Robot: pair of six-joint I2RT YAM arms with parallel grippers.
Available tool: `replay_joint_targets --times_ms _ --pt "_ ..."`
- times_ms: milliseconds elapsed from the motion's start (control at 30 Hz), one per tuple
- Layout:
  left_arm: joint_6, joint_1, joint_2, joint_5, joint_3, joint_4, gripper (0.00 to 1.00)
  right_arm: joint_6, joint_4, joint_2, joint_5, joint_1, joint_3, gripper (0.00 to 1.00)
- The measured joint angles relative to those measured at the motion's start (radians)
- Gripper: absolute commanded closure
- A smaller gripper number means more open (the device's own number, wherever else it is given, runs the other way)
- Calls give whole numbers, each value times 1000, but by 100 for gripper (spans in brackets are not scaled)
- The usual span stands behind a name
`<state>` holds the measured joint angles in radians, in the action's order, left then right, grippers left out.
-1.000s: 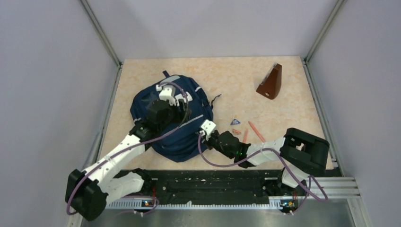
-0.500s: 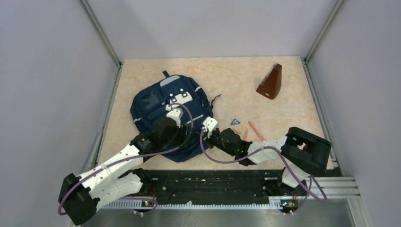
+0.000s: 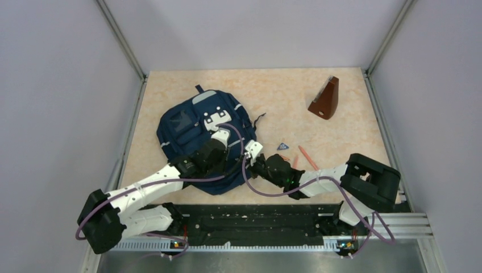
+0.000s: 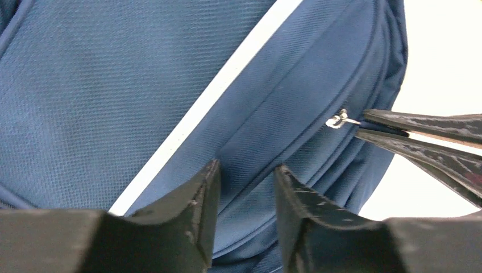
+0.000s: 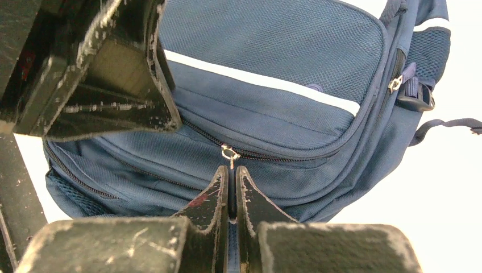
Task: Pack the student bag
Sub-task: Unzip the student bag at the center of the board.
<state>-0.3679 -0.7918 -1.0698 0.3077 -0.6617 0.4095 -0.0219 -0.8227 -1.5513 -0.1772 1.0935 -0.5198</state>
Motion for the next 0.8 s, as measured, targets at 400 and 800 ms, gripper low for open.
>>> replay_joint_targets --times_ms 400,800 --pt "24 -6 -45 -89 -21 -70 100 -1 10 20 -6 -17 2 100" --pt "4 -5 -200 -193 -111 -175 86 42 0 66 -89 -18 57 100"
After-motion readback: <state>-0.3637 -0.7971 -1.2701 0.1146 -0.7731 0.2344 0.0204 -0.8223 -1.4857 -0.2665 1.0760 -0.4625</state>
